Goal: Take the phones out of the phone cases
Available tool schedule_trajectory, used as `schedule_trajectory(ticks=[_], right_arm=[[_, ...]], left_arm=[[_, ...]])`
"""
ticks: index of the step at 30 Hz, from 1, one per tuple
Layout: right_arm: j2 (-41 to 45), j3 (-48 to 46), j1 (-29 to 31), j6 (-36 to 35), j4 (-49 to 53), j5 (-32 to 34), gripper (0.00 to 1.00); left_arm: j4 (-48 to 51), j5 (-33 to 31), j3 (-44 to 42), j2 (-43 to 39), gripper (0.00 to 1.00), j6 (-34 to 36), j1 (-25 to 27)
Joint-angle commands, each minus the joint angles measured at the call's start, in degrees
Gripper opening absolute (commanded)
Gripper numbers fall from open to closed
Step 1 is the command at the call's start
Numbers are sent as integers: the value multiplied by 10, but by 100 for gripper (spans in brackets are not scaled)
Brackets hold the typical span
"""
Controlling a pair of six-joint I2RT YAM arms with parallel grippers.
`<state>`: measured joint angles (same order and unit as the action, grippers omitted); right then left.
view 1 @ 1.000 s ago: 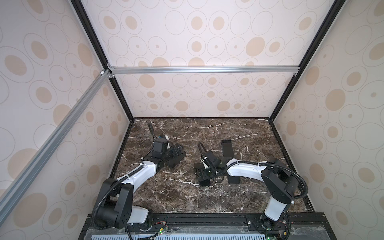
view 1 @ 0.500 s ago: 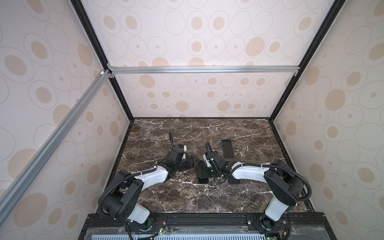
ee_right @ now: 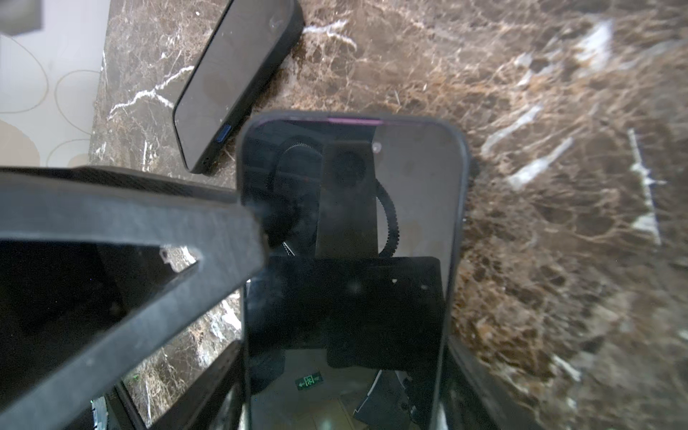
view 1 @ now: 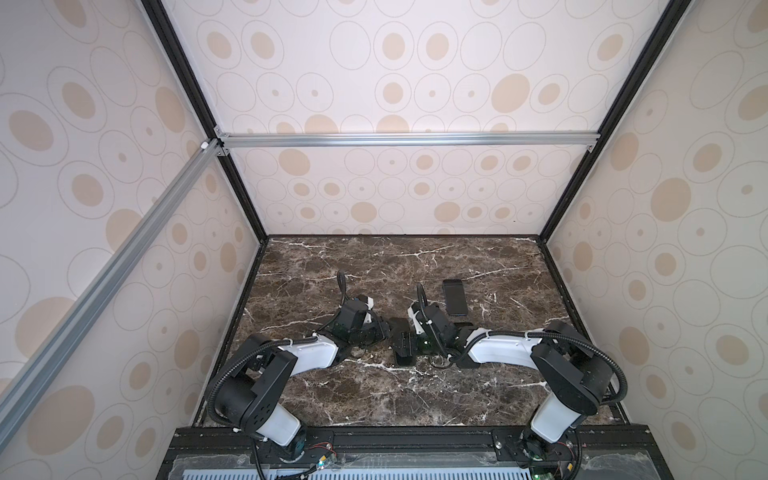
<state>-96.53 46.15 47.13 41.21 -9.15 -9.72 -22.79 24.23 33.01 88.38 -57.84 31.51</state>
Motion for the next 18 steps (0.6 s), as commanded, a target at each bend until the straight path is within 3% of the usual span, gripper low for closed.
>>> schedule_trajectory(ticks=[1, 10, 15, 18], right_arm=[[22, -4, -4, 11, -49, -9, 76], [35, -23, -4, 11, -85, -17, 77], [44, -24, -4, 2, -84, -13, 79], [61, -25, -5, -8, -85, -10, 84]], left_arm=[[-31, 12, -5, 9, 39, -13, 4], [-52, 17, -8, 21, 20, -19, 5], [-30, 11, 9, 13, 1, 3, 4], [-19, -2, 18, -3, 0, 13, 4]])
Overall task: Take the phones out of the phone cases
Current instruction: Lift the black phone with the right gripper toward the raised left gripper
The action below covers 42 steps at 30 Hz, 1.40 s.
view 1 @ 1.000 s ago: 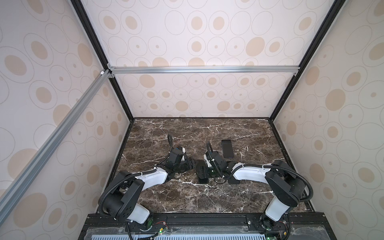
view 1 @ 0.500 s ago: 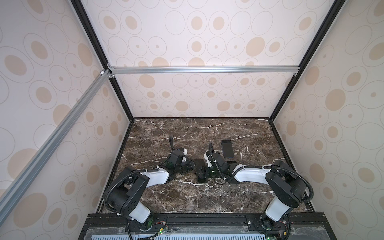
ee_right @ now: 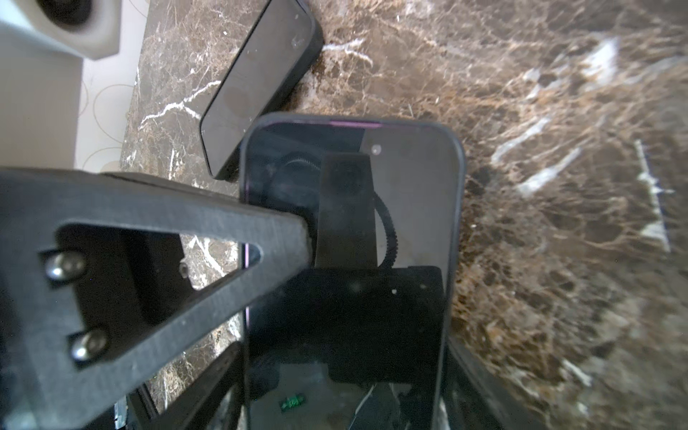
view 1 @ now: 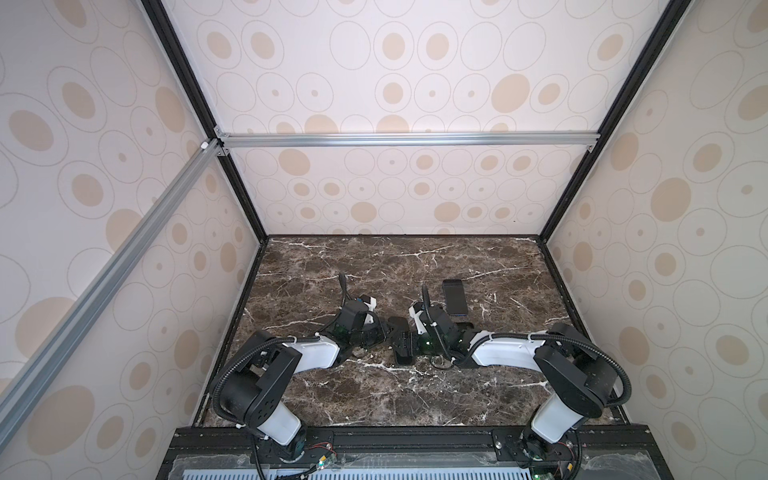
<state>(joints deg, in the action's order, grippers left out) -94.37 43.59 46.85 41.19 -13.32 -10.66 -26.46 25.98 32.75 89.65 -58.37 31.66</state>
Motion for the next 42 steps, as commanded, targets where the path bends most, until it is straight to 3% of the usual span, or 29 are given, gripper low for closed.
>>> schedule_trajectory(ticks=[1, 5, 10, 13, 18, 23, 33, 42], right_arm=[[48, 1, -3, -14, -41, -2, 87], [107, -6, -3, -44, -10, 51, 99], [201, -35, -10, -99, -18, 126, 98], [231, -21, -71, -70, 22, 26, 98], [257, -24, -159, -25, -22, -129, 95], [262, -10, -195, -3, -85, -247, 89], [237, 35, -195, 15, -134, -324, 86], [191, 44, -200, 101, -257, -371, 70]], left_arm=[[24, -25, 26, -22, 0, 23, 2], [55, -49, 56, -49, 0, 54, -8], [26, -5, 74, -82, 0, 88, -39], [15, 31, 93, -102, 0, 113, -48], [-16, 64, 112, -140, 0, 124, -56], [-67, 109, 130, -159, 0, 110, -58], [-216, 194, 146, -133, 0, 23, -58], [-224, 209, 147, -139, 0, 16, -58]])
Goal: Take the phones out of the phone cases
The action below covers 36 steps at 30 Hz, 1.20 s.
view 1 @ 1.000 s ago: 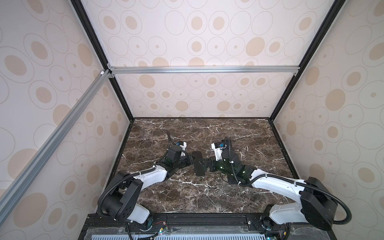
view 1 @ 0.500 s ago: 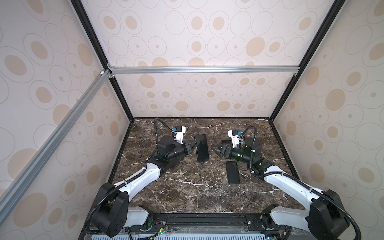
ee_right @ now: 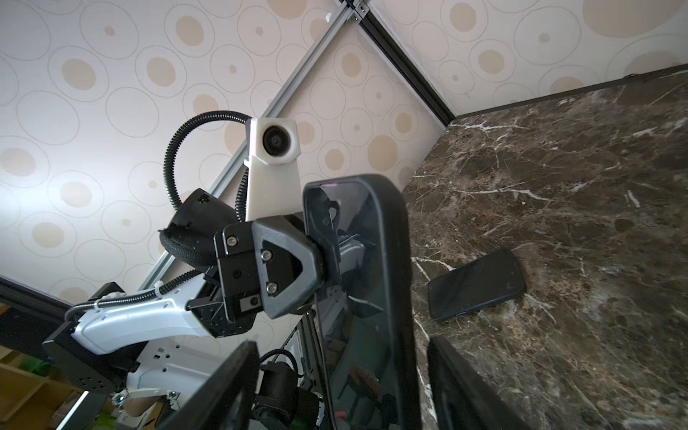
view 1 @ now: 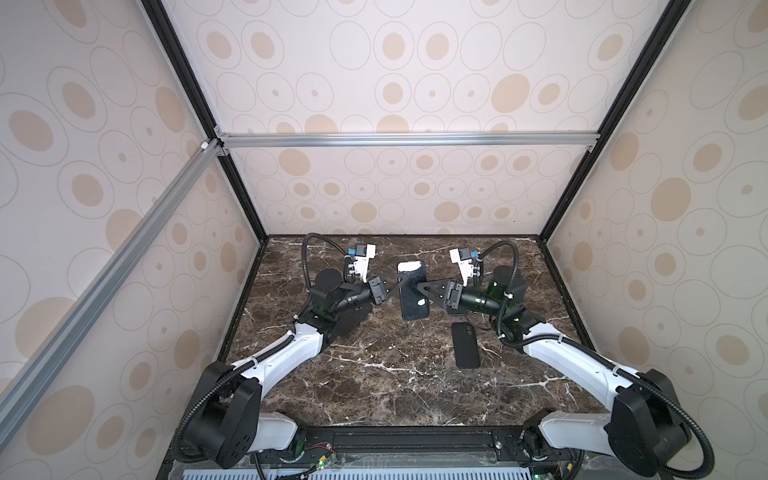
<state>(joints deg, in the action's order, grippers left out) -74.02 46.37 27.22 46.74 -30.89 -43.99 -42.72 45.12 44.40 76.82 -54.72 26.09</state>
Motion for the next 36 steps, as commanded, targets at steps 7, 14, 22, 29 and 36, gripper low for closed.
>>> schedule_trajectory(ticks=[7, 14, 22, 29, 36], right_arm=[[-37, 5, -16, 121, -180, -94, 58], [-39, 0, -16, 126, -180, -98, 43], [-37, -5, -16, 126, -172, -88, 29], [-35, 2, -22, 143, -188, -78, 19], [-39, 36, -35, 165, -204, -94, 12]], left_arm=[[-76, 3, 21, -22, 0, -33, -3], [-108, -4, 11, -19, 0, -59, -5], [-108, -18, -1, -23, 0, -61, -4], [-97, -9, 0, -29, 0, -55, -4], [-135, 14, 2, -21, 27, -73, 1]])
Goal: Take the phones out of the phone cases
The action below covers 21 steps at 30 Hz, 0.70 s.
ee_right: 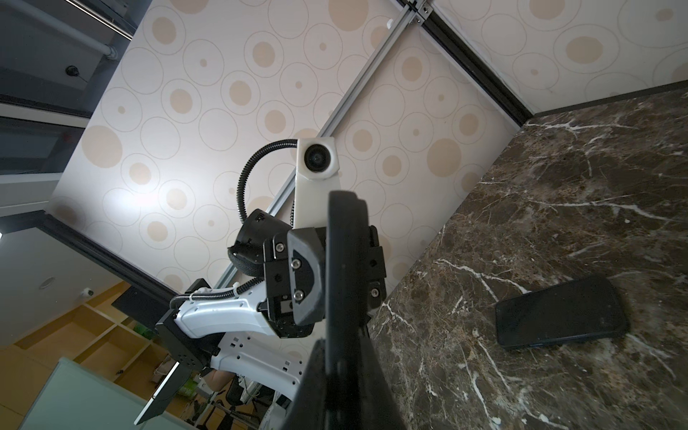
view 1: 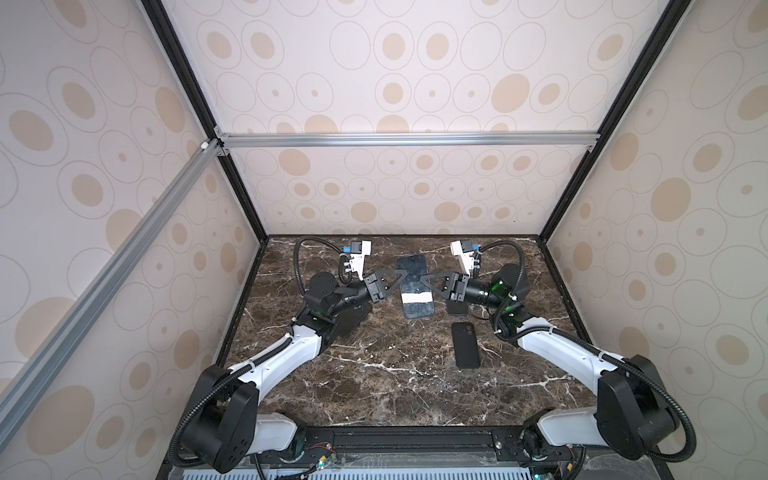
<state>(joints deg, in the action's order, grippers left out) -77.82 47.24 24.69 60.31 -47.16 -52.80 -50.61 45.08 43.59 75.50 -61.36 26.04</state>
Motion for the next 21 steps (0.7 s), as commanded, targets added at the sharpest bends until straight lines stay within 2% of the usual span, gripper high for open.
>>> schedule_trajectory(ticks=[1, 7, 16, 21], right_arm=[[-1, 31, -11, 32, -43, -6, 11], [0, 55, -17, 20, -33, -21, 11], [3, 71, -23, -3, -10, -66, 11], [14, 79, -24, -35, 33, -85, 11]], left_arm=[[-56, 19, 11, -6, 30, -7, 5], [-63, 39, 14, 6, 32, -7, 25], [-72, 69, 26, 14, 22, -7, 31], [-80, 70, 29, 16, 21, -13, 31]])
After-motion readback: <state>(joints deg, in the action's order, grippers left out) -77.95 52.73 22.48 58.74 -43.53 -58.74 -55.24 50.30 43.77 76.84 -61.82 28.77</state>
